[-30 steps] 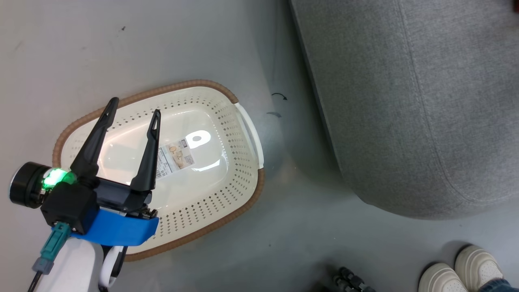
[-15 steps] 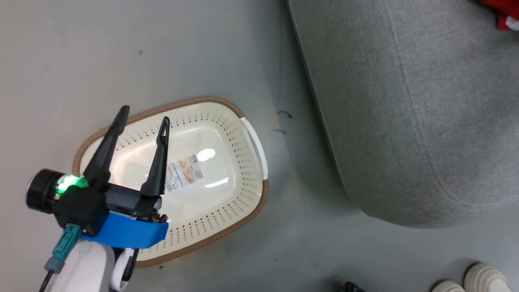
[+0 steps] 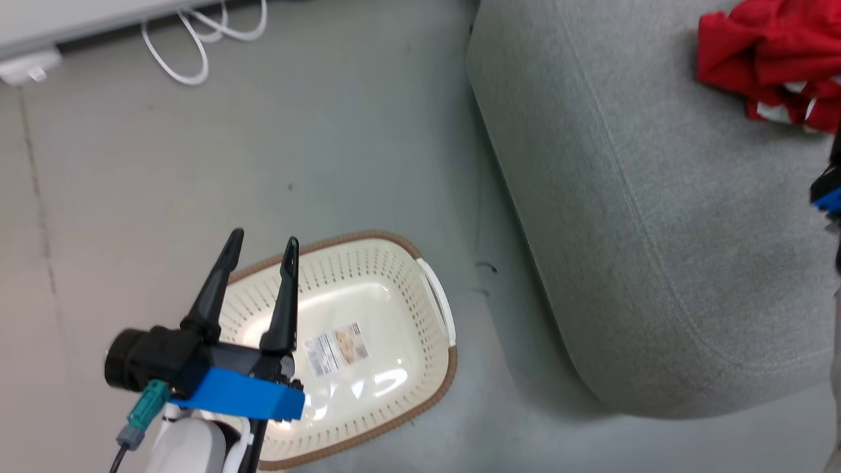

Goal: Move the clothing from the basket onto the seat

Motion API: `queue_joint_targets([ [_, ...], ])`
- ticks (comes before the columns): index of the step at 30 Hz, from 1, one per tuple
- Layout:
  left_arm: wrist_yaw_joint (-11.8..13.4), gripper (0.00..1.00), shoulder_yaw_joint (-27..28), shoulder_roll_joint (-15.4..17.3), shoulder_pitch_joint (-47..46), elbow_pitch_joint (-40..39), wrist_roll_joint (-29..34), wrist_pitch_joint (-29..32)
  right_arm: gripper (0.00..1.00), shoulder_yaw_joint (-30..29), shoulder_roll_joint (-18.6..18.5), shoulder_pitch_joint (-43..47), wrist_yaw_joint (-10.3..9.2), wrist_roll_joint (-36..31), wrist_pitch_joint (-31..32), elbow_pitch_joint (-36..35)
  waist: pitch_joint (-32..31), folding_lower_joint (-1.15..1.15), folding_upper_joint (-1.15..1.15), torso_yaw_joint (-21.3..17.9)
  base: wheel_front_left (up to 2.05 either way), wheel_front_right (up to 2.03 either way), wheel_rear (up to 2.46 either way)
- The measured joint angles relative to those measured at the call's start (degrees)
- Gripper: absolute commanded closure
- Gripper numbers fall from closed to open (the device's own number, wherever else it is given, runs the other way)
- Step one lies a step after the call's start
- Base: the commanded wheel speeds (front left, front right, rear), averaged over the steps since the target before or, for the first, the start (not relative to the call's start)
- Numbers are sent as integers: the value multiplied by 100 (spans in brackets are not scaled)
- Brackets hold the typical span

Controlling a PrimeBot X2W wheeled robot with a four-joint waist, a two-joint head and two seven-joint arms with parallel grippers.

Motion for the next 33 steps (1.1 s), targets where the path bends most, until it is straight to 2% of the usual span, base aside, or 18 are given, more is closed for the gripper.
queue_joint_targets([
  [8,-23,0,307,-389,425,283,-83,-1,0,643,168,1074,0,252,101,-642,-907,-1,0,205,0,0,0],
  [17,-49,0,680,-636,753,751,-179,-2,0,1215,590,2461,0,417,302,-2114,-1791,-2,0,455,0,0,0],
  [26,-52,0,991,-740,816,1082,-216,-7,0,1769,958,3701,0,229,210,-3410,-2186,-1,0,798,0,0,0],
  [33,-51,0,1229,-764,828,1274,-248,-7,0,2005,1059,4261,0,81,116,-3927,-2328,0,0,1143,0,0,0],
])
